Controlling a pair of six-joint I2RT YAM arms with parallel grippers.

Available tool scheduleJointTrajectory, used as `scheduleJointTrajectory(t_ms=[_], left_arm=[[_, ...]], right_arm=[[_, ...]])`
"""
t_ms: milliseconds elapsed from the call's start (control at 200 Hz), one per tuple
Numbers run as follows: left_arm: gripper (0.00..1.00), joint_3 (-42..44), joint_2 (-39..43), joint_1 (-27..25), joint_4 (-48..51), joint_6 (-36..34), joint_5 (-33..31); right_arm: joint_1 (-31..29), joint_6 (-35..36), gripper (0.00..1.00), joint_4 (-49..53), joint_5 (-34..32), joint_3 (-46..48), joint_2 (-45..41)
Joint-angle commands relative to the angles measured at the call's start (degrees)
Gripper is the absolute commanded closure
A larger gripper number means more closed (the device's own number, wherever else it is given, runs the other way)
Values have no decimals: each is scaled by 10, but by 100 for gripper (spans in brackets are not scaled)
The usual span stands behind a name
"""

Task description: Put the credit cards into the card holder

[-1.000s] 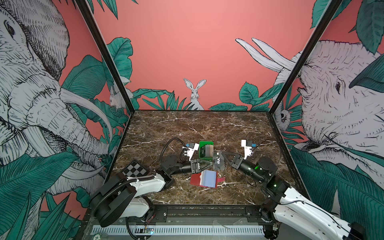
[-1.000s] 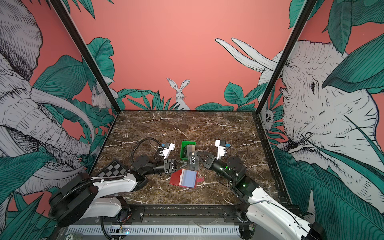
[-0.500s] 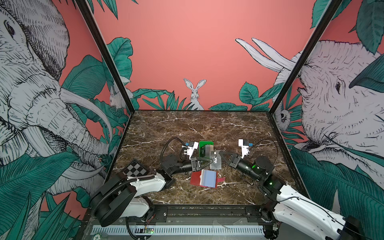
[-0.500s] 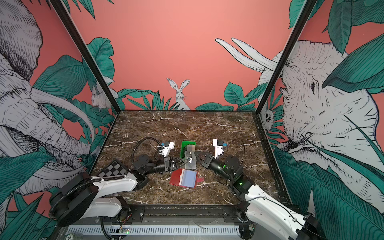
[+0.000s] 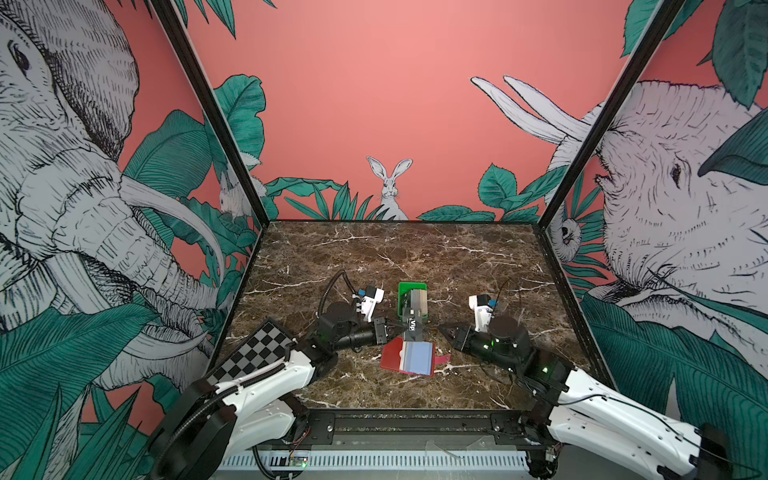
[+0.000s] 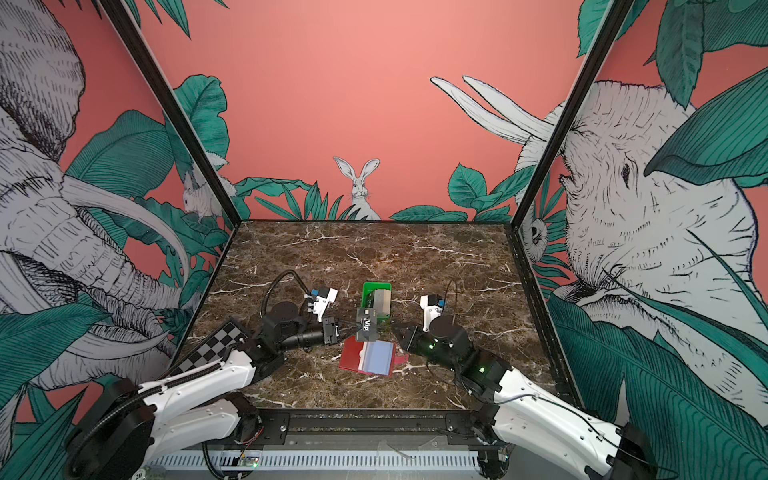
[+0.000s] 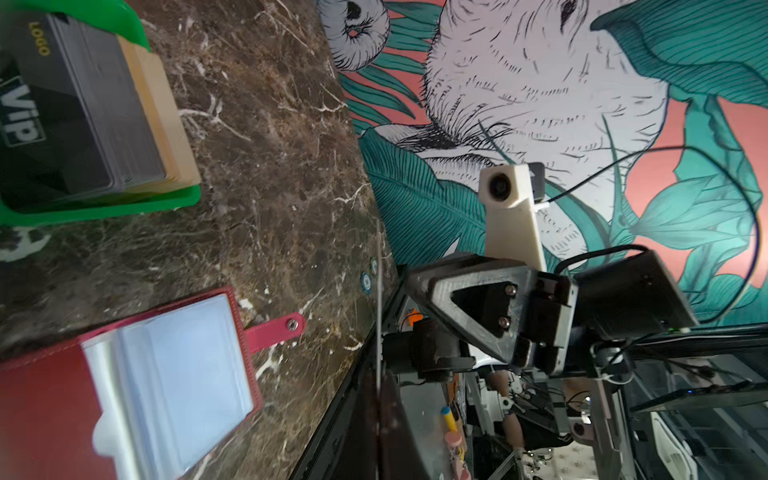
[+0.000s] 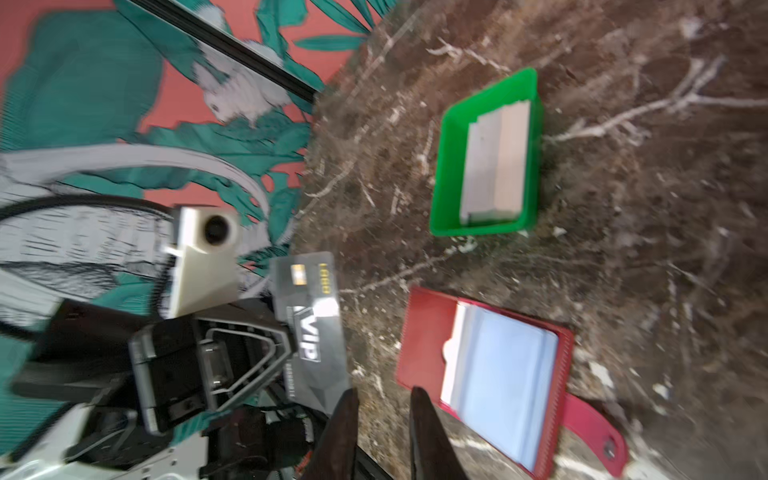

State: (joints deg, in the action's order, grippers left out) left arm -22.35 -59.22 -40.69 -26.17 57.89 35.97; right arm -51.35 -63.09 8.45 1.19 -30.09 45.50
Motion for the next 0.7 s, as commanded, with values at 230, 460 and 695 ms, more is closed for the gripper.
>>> scheduleJointTrajectory(t_ms=[230,460,695], left_arm=[[99,37,79,0,126,-79,-11],[99,34,84,0,134,-86,-33],[99,41,100,0,158,-97,-60]], right_arm=[[-60,-21,82,112,-39,-37,172],[-61,-19,83,103,-47,-50,229],[-61,-23,79,102,-38,-54,259]])
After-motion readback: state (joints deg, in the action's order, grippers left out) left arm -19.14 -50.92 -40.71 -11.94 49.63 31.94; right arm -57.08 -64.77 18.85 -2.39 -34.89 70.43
